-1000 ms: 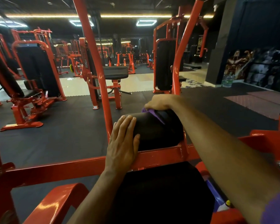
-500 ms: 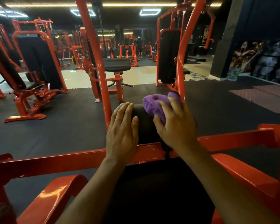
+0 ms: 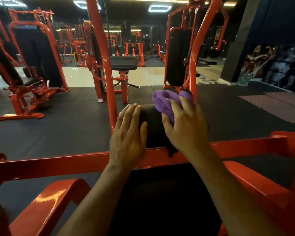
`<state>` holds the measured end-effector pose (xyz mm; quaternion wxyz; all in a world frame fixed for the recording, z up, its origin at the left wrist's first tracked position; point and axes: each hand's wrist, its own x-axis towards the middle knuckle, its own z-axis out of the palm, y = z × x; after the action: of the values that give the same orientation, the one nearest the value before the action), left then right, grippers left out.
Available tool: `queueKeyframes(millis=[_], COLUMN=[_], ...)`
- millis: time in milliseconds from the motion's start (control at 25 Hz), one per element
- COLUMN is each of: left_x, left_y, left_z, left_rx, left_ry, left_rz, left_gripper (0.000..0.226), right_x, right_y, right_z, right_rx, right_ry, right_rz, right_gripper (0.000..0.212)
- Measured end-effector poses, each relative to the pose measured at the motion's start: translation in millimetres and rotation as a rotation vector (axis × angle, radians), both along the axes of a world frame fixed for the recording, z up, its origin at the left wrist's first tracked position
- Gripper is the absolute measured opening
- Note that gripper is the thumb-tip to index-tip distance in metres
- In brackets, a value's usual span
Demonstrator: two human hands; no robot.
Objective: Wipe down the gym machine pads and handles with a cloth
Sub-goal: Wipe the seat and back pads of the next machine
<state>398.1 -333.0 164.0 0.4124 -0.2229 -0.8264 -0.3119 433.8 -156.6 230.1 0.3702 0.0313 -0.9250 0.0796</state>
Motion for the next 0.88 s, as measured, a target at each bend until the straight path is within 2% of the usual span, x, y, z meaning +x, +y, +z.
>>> queueKeyframes(millis=[40,80,240,280,320,400,520,640,720,760,880], left_x=[0.9,0.8,6.9,11.0,14.4,15.6,9.3,5.2,3.8,5.2,7.3], left_y=[-1.3,-1.5,-5.3,-7.8,-11.0,-18.1,-14.0,-7.0,-6.1,-6.8,-8.5], left_z=[-2.1,-2.7,-5.5,-9.4,-12.7,-12.1,-2.2,-3.8,-8.6,-9.2,-4.4], left_rx=[-0.009,-0.017,-0.055,-0.083,-0.105,-0.141,-0.086,0.033,0.016,0.008,0.011], left_ry=[0.014,0.023,0.001,0.004,0.017,0.06,0.039,-0.02,-0.011,-0.011,-0.03], left_rz=[-0.01,-0.011,-0.037,-0.063,-0.08,-0.07,-0.002,-0.042,-0.06,-0.059,-0.047], left_gripper=[0.052,0.051,0.055,0.058,0.059,0.056,0.058,0.06,0.058,0.057,0.058], right_x=[-2.2,-13.6,-87.9,-98.6,-102.6,-91.9,-29.8,19.8,4.5,-10.9,-70.5], right_y=[1.6,3.4,8.8,8.5,8.0,10.3,14.1,0.3,2.3,2.0,-4.8], right_z=[-1.0,11.4,92.4,101.2,103.2,91.4,23.8,-35.5,-25.3,-5.5,73.1], right_rx=[-0.002,-0.028,-0.166,-0.168,-0.14,-0.105,-0.057,-0.066,-0.054,-0.053,-0.14], right_ry=[0.017,-0.065,-0.799,-0.925,-0.953,-0.831,-0.231,0.066,0.053,-0.027,-0.565], right_rz=[0.001,0.027,0.121,0.126,0.127,0.122,0.119,0.098,0.086,0.084,0.122], right_gripper=[0.049,0.047,0.029,0.026,0.026,0.031,0.041,0.057,0.055,0.053,0.041])
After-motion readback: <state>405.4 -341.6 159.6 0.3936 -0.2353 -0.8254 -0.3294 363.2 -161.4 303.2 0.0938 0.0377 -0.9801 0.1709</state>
